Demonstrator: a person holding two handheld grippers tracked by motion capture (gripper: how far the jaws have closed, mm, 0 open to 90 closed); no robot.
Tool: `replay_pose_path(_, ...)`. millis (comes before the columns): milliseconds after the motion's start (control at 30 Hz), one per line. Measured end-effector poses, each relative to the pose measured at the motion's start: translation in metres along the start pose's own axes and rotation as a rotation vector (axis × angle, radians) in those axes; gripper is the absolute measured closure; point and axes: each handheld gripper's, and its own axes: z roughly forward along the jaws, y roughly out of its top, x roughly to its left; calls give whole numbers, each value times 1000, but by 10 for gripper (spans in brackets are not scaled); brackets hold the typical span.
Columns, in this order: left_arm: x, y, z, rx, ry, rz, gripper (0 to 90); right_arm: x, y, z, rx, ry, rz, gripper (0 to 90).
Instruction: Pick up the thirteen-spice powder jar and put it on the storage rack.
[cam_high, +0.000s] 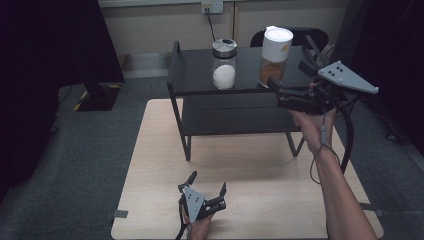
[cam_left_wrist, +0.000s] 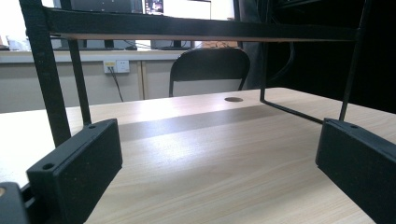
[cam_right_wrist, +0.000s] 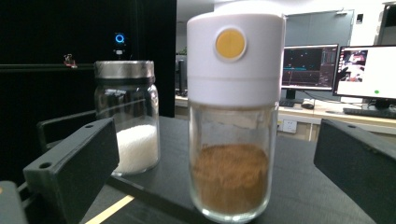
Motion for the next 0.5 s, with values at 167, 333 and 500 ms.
replay_pose_path(167,0,0,0,0,0,-1,2,2,-10,-6,-1,2,-1,0)
replay_pose_path(333,0,0,0,0,0,0,1,5,-23,-13,4,-2,-9,0)
replay_pose_path(500,0,0,0,0,0,0,2,8,-33,-20,3,1,-12,0)
